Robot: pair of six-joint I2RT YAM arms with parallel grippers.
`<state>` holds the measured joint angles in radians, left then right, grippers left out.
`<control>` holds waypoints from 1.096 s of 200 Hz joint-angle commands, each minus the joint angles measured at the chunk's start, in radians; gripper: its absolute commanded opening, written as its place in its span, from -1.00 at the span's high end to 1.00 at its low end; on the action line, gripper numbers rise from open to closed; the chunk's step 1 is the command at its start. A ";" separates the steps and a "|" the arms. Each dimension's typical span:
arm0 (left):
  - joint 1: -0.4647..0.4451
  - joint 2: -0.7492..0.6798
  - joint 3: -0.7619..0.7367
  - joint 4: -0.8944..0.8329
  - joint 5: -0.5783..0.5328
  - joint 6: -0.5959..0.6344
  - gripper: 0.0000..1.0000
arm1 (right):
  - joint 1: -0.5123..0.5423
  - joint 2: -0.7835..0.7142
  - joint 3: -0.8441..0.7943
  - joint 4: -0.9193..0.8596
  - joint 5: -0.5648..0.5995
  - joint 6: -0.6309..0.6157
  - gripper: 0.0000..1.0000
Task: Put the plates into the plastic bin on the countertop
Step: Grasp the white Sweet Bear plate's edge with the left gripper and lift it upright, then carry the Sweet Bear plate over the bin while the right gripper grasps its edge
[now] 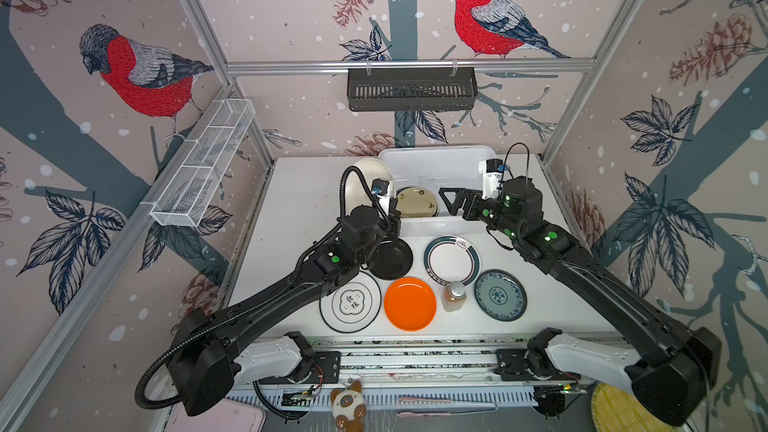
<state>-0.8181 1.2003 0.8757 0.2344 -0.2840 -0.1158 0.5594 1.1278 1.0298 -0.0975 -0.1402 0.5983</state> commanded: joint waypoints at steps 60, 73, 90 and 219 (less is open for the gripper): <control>-0.128 0.111 0.044 0.193 0.138 0.199 1.00 | 0.013 -0.005 0.029 0.012 0.031 0.008 -0.96; -0.137 0.136 0.072 0.177 0.128 0.215 1.00 | 0.013 -0.003 0.024 0.015 0.034 0.009 -0.91; -0.149 0.163 0.100 0.165 0.114 0.240 1.00 | 0.014 -0.001 0.019 0.019 0.031 0.006 -0.85; -0.226 0.234 0.154 0.164 0.014 0.318 1.00 | 0.013 0.020 0.030 -0.001 0.065 0.014 0.32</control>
<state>-1.0359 1.4303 1.0214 0.3309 -0.2302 0.1669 0.5701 1.1423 1.0489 -0.1040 -0.0978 0.6022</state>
